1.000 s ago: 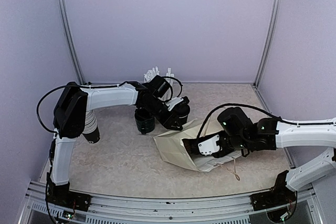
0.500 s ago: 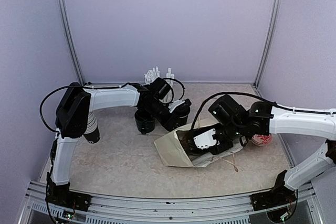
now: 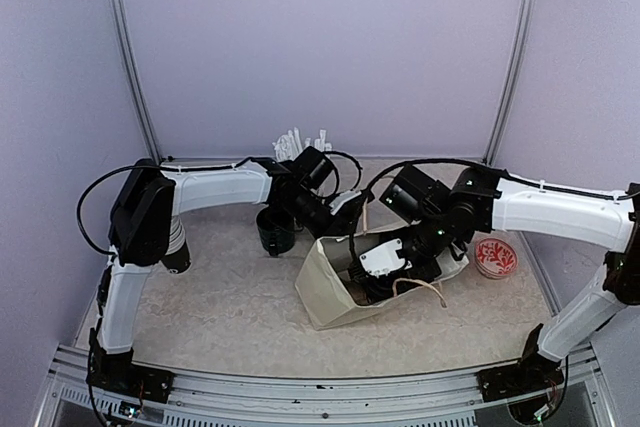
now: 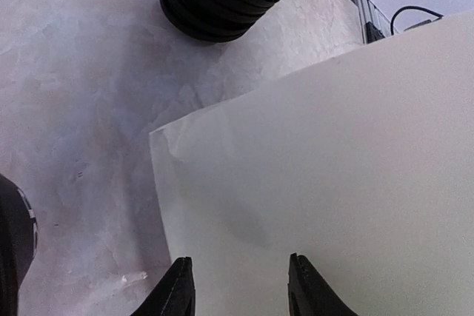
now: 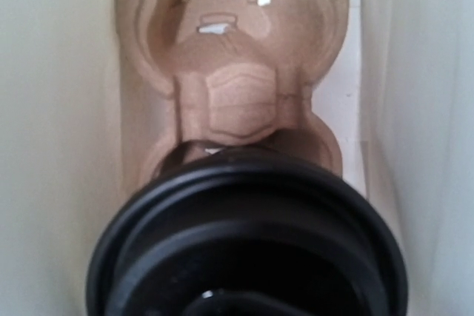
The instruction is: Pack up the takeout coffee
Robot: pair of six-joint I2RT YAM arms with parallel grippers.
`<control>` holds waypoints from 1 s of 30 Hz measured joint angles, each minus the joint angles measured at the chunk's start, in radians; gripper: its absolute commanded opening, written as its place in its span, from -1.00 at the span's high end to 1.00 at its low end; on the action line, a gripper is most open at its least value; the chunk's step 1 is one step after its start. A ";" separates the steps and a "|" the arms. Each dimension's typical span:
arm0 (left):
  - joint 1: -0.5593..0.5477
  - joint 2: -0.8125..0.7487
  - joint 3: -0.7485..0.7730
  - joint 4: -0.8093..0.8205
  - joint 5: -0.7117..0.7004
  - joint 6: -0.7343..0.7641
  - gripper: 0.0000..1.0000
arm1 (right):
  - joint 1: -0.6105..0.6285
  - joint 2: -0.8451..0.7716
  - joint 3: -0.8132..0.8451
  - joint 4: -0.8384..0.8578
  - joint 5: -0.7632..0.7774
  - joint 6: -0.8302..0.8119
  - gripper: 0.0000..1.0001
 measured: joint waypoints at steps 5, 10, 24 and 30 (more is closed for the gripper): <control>0.052 -0.019 -0.002 0.000 -0.009 -0.010 0.12 | -0.022 0.066 0.068 -0.047 -0.052 0.011 -0.08; 0.105 -0.092 -0.005 0.002 -0.014 -0.014 0.12 | -0.042 0.138 0.134 -0.089 -0.105 0.013 -0.08; 0.109 -0.154 -0.014 0.010 -0.016 -0.013 0.12 | -0.059 0.139 0.117 -0.064 -0.145 0.004 -0.37; 0.109 -0.154 -0.014 0.009 -0.016 -0.010 0.12 | -0.060 0.137 0.129 -0.100 -0.166 0.024 -0.98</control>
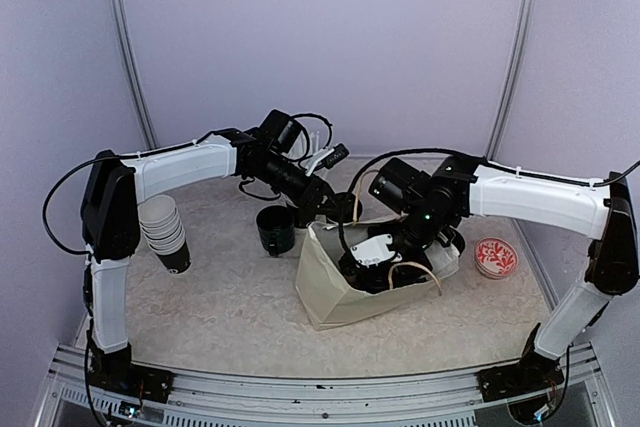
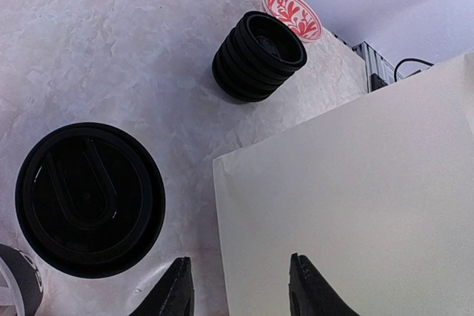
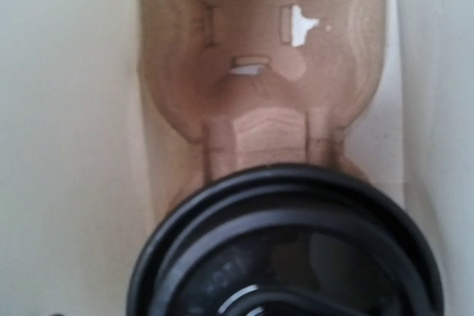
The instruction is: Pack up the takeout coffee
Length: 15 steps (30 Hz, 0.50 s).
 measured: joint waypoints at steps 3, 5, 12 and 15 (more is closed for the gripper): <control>0.000 -0.001 0.000 -0.002 -0.003 0.003 0.11 | 0.000 -0.002 0.007 -0.021 -0.007 0.011 -0.98; 0.000 -0.005 0.000 -0.006 -0.007 0.003 0.11 | 0.000 -0.003 0.011 -0.037 -0.011 0.017 -0.98; -0.007 -0.080 0.000 -0.029 -0.020 0.015 0.11 | -0.006 -0.004 0.047 -0.144 -0.035 0.030 -0.99; -0.012 -0.133 0.000 -0.031 -0.023 0.019 0.08 | -0.007 -0.004 0.060 -0.203 -0.061 0.031 -0.99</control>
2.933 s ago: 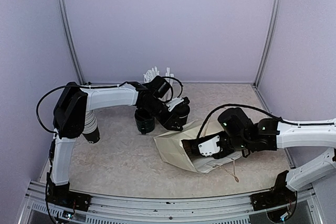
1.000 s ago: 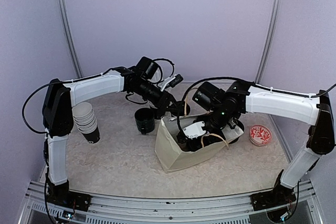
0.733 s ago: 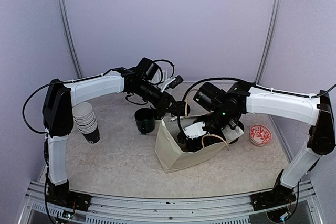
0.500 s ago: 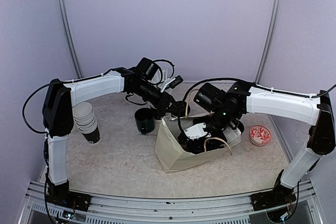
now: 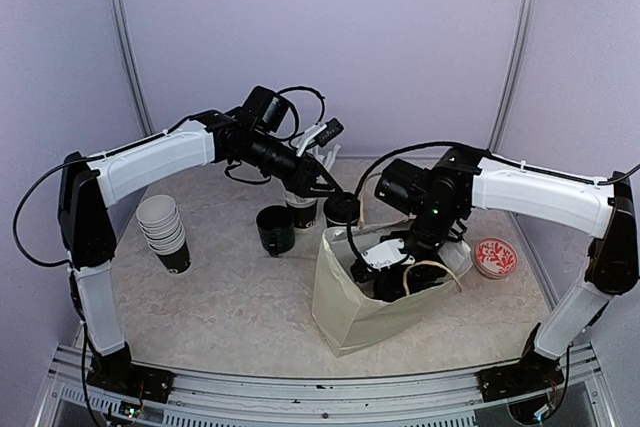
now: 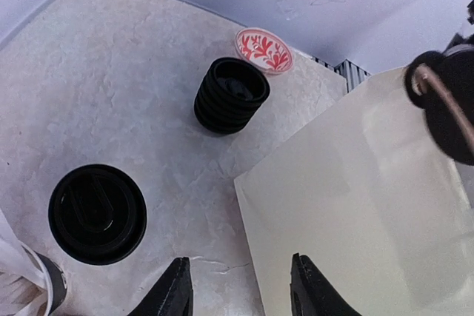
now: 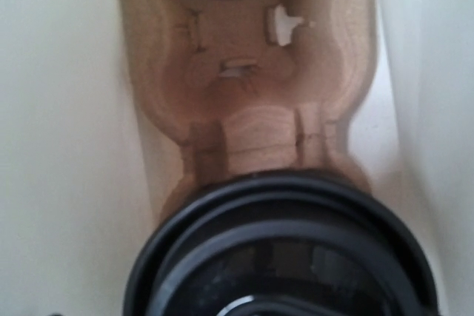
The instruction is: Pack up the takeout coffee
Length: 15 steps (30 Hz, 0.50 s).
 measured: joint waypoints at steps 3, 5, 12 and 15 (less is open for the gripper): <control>-0.001 -0.056 -0.001 0.001 0.001 0.002 0.06 | -0.002 0.000 0.003 -0.028 -0.011 0.000 -0.98; -0.002 -0.097 -0.010 0.002 0.009 0.002 0.05 | -0.005 0.000 0.007 -0.040 -0.013 0.002 -0.98; -0.029 -0.176 -0.037 0.027 0.075 -0.003 0.04 | -0.013 0.000 0.072 -0.050 -0.012 0.006 -0.93; -0.063 -0.174 -0.037 0.031 0.083 -0.006 0.04 | -0.014 0.000 0.079 -0.049 -0.012 0.007 -0.93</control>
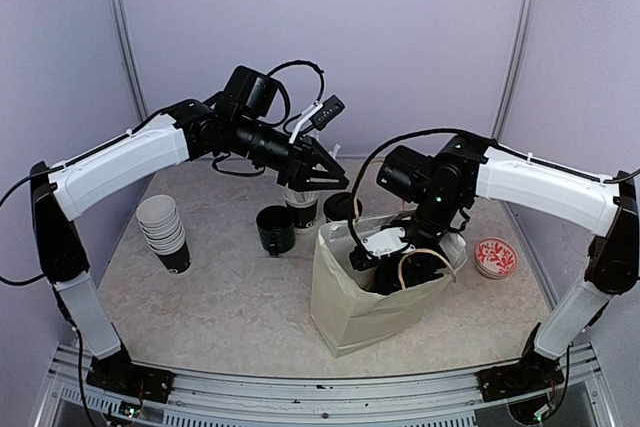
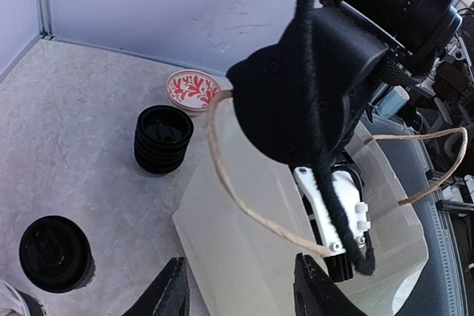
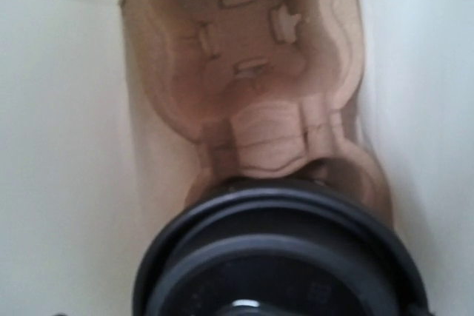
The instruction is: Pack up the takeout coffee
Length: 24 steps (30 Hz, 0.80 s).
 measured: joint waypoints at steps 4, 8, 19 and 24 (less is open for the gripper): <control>-0.030 0.006 0.000 0.008 0.001 -0.015 0.04 | 0.000 0.000 0.002 -0.001 0.000 0.003 -0.93; -0.042 0.027 0.000 0.031 0.018 -0.029 0.06 | 0.000 0.000 0.004 0.000 0.006 0.003 -0.91; -0.066 0.134 0.063 0.067 0.029 -0.084 1.00 | 0.000 -0.004 0.021 -0.003 0.015 0.005 -0.97; -0.059 0.150 0.079 0.077 0.029 -0.086 1.00 | 0.000 -0.033 0.072 -0.005 0.005 -0.002 -0.99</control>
